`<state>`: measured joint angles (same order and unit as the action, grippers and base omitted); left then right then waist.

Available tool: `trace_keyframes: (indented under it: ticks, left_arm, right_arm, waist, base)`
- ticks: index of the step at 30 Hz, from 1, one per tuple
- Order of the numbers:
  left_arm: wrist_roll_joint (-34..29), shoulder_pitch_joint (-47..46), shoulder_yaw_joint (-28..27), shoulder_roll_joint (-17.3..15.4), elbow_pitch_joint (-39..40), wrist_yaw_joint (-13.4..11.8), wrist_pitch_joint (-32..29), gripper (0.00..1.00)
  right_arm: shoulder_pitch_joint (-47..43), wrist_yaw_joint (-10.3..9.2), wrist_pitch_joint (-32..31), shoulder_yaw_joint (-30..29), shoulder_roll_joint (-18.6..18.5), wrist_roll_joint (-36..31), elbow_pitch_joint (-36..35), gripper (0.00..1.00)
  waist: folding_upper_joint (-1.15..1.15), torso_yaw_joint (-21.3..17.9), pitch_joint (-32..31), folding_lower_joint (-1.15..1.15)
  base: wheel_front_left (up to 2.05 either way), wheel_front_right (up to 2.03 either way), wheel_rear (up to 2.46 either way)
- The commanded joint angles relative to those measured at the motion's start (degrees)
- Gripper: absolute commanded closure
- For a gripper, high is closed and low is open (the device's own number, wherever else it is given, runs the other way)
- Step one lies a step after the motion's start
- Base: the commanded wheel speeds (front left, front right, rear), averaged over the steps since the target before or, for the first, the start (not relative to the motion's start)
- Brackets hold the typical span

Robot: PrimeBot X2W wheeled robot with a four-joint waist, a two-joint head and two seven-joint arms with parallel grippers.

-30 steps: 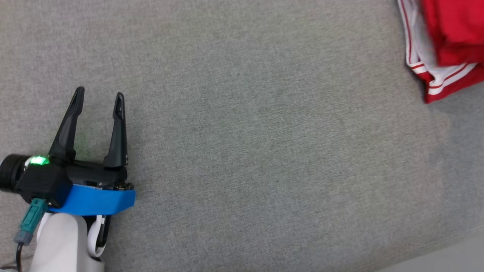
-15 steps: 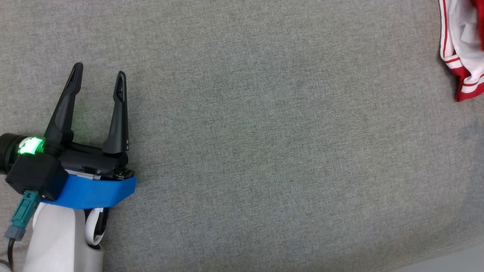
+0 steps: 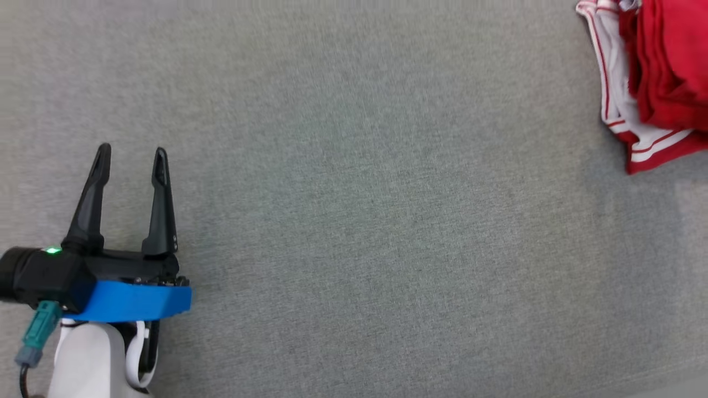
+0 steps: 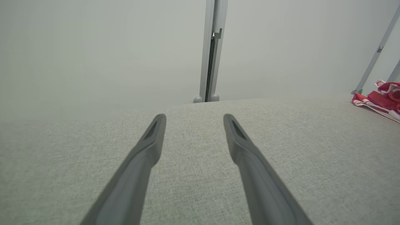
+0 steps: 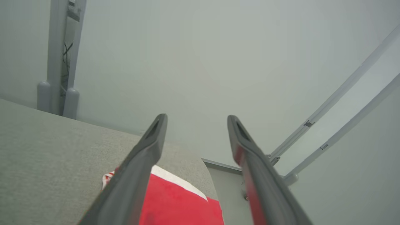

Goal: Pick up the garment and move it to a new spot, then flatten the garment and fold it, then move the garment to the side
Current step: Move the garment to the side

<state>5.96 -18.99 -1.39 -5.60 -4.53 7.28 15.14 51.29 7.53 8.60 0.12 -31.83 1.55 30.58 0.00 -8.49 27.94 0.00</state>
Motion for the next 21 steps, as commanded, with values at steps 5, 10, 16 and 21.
trace_keyframes:
  ticks: [5,10,16,21]
  left_arm:
    - [0.32,2.72,-0.85,0.96,-0.79,-0.05,-0.02,0.0]
    - [0.37,4.71,-1.33,1.6,-1.8,-0.02,-0.02,0.0]
    - [0.82,7.09,-1.49,2.14,-2.95,-0.19,-0.02,0.0]
    - [1.44,10.32,-1.34,2.49,-4.0,-0.56,-0.02,0.0]
  right_arm:
    - [-5.69,-0.09,3.54,2.25,6.43,-0.31,-3.36,0.0]
    - [-10.92,-0.08,5.48,5.46,11.85,1.39,-5.39,0.0]
    - [-18.72,-0.08,6.42,7.73,17.08,2.91,-8.02,0.0]
    - [-29.1,-0.08,6.58,6.65,21.18,5.75,-12.06,0.0]
  waist:
    - [0.0,2.74,-7.4,0.0]
    - [0.0,3.98,-11.77,0.0]
    - [0.0,5.25,-15.81,0.0]
    - [0.0,5.69,-19.44,0.0]
  base:
    - [0.0,0.0,0.0]
    - [0.0,0.0,0.0]
    - [0.0,0.0,0.0]
    - [0.0,0.0,0.0]
